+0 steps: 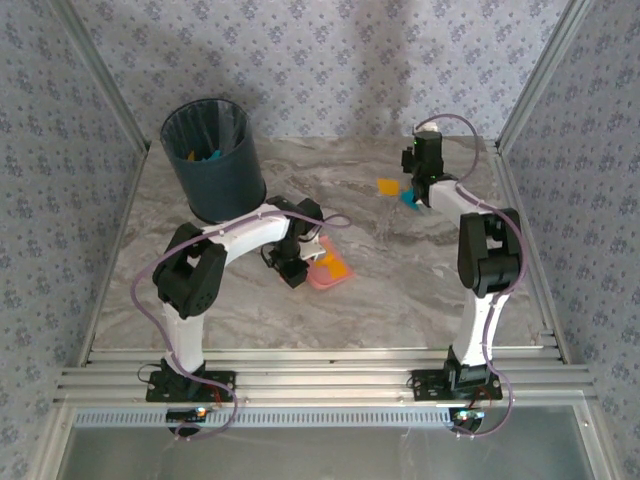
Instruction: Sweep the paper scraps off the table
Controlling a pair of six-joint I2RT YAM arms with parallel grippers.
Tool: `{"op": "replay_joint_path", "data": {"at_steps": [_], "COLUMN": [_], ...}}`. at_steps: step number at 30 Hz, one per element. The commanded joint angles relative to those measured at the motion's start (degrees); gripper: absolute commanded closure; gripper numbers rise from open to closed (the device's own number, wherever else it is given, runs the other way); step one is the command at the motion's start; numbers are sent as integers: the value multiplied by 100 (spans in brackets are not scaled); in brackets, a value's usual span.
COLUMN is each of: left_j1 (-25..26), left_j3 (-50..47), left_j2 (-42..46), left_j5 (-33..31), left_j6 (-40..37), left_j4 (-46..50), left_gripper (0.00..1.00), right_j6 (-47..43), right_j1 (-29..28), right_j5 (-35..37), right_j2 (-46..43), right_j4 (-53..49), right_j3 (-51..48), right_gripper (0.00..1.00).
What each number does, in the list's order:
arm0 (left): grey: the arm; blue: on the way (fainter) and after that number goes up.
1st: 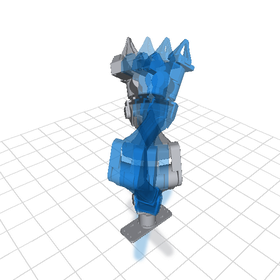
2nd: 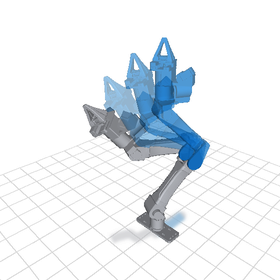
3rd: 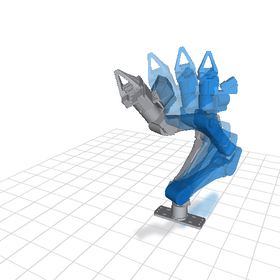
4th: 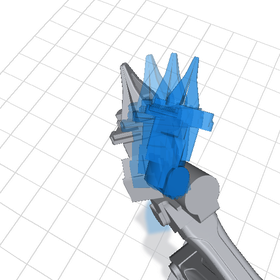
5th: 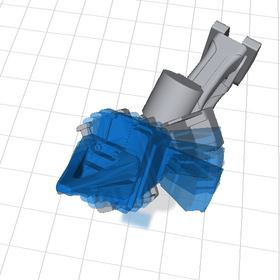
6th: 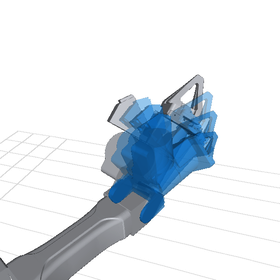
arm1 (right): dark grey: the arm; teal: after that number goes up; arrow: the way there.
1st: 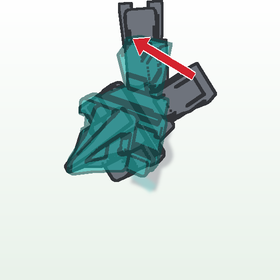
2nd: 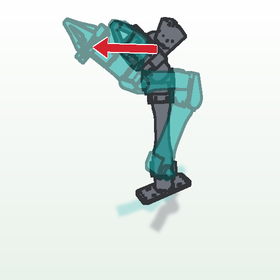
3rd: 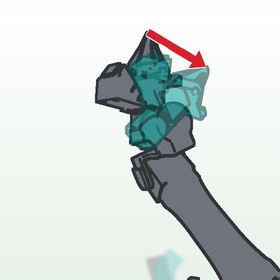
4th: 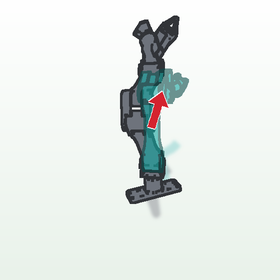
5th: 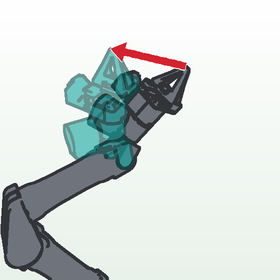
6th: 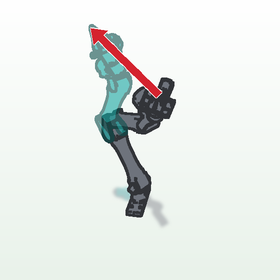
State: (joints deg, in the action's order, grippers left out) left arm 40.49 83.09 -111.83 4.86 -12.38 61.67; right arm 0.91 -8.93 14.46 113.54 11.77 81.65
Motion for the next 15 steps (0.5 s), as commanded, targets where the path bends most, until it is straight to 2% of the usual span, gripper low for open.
{"op": "replay_joint_path", "data": {"at_steps": [1,8,15], "left_j1": [-41,-54,-67], "left_j3": [170,164,155], "left_j2": [109,126,136], "left_j5": [-135,-126,-126], "left_j6": [87,80,69], "left_j4": [272,279,281], "left_gripper": [100,100,100], "right_j6": [-238,-575,-938], "right_j1": [-131,-297,-516], "right_j5": [-573,-1241,-1926], "right_j2": [242,303,62], "right_j4": [-235,-350,-345], "right_j3": [223,299,-30], "right_gripper": [100,100,100]}}
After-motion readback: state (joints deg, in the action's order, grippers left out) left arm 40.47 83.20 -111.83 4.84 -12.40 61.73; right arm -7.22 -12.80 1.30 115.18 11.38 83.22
